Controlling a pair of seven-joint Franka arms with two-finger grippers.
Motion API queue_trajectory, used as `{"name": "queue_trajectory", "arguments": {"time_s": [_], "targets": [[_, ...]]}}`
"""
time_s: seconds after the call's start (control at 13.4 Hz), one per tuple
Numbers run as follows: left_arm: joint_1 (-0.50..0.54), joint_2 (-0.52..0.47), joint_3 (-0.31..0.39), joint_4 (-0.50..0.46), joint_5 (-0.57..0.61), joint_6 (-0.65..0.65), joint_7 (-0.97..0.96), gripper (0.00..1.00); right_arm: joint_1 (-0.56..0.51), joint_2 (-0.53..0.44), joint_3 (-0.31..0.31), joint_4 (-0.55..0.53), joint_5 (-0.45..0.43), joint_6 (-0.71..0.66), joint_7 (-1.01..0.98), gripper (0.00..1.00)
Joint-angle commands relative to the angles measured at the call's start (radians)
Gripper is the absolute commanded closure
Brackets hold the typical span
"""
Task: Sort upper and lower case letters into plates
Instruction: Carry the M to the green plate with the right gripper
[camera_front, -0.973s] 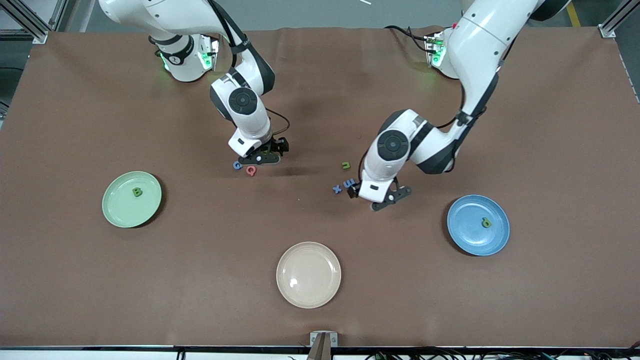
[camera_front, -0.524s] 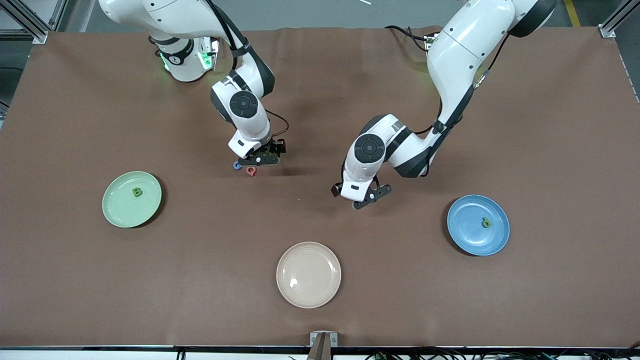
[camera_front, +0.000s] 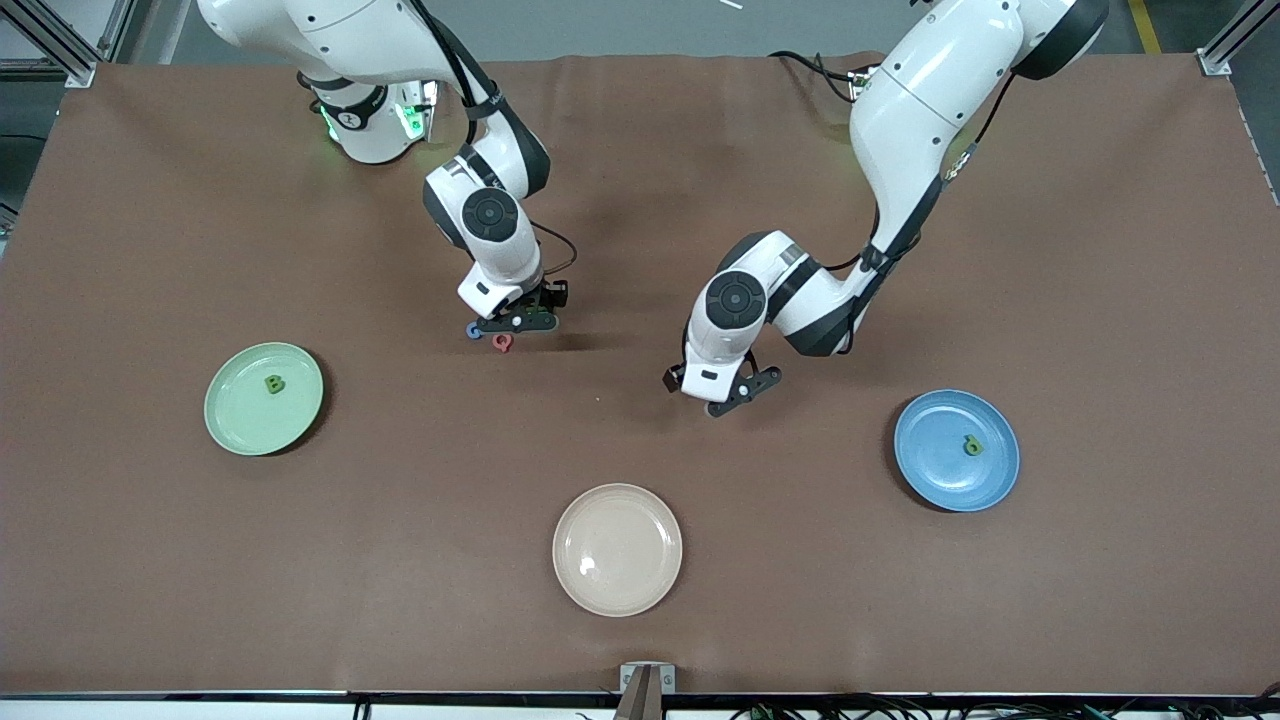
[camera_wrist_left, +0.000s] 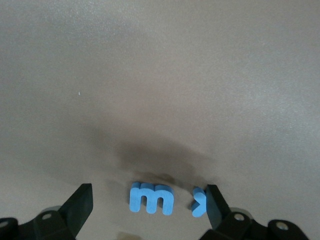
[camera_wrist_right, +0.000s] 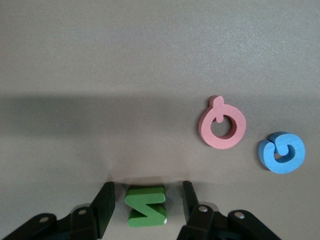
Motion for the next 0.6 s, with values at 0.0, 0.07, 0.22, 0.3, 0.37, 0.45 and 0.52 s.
{"name": "queue_trajectory", "arguments": {"time_s": [0.0, 0.07, 0.22, 0.3, 0.37, 0.45, 0.52], "targets": [[-0.031, 0.001, 0.010, 0.000, 0.015, 0.012, -0.043, 0.00, 0.008, -0.006, -0.003, -0.017, 0.012, 0.001, 0.012, 0.48], [-0.034, 0.001, 0.010, 0.005, 0.016, 0.014, -0.055, 0.00, 0.008, -0.005, -0.003, -0.017, 0.012, 0.001, 0.012, 0.55], [-0.048, 0.003, 0.010, 0.008, 0.016, 0.014, -0.058, 0.00, 0.008, -0.006, -0.003, -0.017, 0.011, 0.001, 0.012, 0.68], [-0.049, 0.006, 0.010, 0.009, 0.017, 0.021, -0.057, 0.00, 0.008, -0.005, -0.003, -0.017, 0.011, 0.002, 0.012, 0.74], [-0.049, 0.015, 0.010, 0.008, 0.017, 0.049, -0.058, 0.00, 0.008, -0.005, -0.003, -0.019, 0.011, 0.002, 0.012, 0.81], [-0.049, 0.024, 0.010, 0.008, 0.017, 0.066, -0.058, 0.00, 0.008, -0.006, -0.003, -0.017, 0.011, -0.001, 0.012, 0.85], [-0.049, 0.029, 0.010, 0.009, 0.017, 0.069, -0.058, 0.00, 0.008, -0.008, -0.003, -0.014, 0.011, -0.004, 0.011, 0.87]]}}
